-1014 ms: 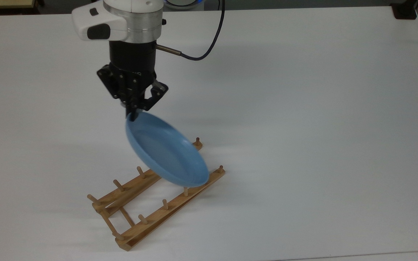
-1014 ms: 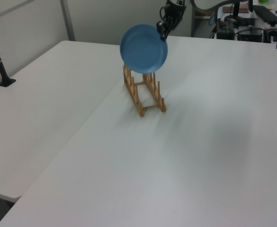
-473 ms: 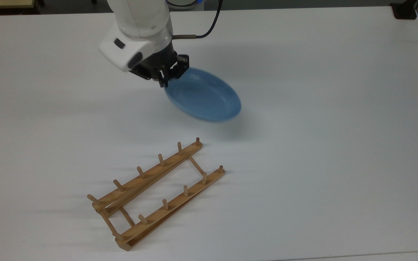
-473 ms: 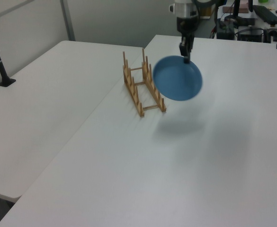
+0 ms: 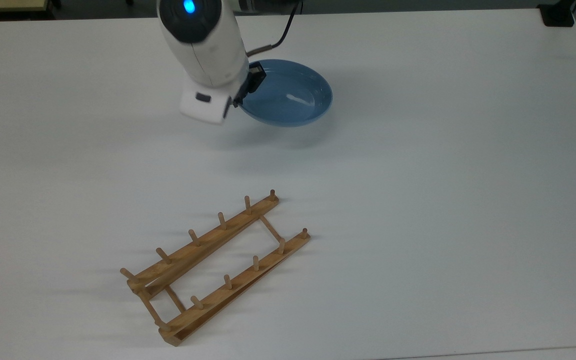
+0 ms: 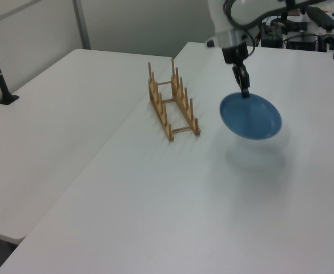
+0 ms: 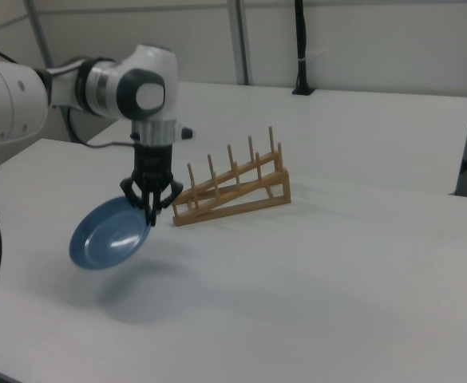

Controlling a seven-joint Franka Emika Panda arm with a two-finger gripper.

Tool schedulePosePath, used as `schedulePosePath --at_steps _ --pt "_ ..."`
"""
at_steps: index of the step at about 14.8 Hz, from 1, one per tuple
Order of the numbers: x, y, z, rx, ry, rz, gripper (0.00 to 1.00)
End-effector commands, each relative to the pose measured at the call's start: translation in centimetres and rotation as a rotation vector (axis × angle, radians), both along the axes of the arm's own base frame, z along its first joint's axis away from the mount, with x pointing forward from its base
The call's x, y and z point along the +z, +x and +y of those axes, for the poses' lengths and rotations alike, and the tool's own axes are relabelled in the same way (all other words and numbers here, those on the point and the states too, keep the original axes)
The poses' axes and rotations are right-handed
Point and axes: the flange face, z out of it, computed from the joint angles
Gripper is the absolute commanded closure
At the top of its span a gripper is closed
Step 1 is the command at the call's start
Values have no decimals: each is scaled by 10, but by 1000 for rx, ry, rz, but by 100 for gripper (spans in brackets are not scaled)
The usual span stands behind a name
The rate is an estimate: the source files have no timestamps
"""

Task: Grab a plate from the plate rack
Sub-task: 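Carry the plate away from the rack and lower it to the table, then open the gripper to release the plate and raise it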

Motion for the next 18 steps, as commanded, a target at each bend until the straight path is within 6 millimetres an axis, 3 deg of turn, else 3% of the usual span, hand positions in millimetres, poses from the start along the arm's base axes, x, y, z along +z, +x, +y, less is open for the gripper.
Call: schedulePosePath --at_steps 1,5,10,11,12,13,14,16,18 --pt "-46 -6 6 149 8 96 99" --pt "-92 -5 3 260 57 163 99" --pt "-104 -3 -1 244 -17 180 77" --pt "-102 -2 -1 209 -35 174 70" --pt "-97 -1 -2 167 -57 165 54" --pt "-87 3 -2 119 -96 145 39" --pt "-75 6 -4 74 -147 122 34" --pt "-47 7 1 -2 -228 62 4" --pt "-17 5 5 -68 -267 4 0"
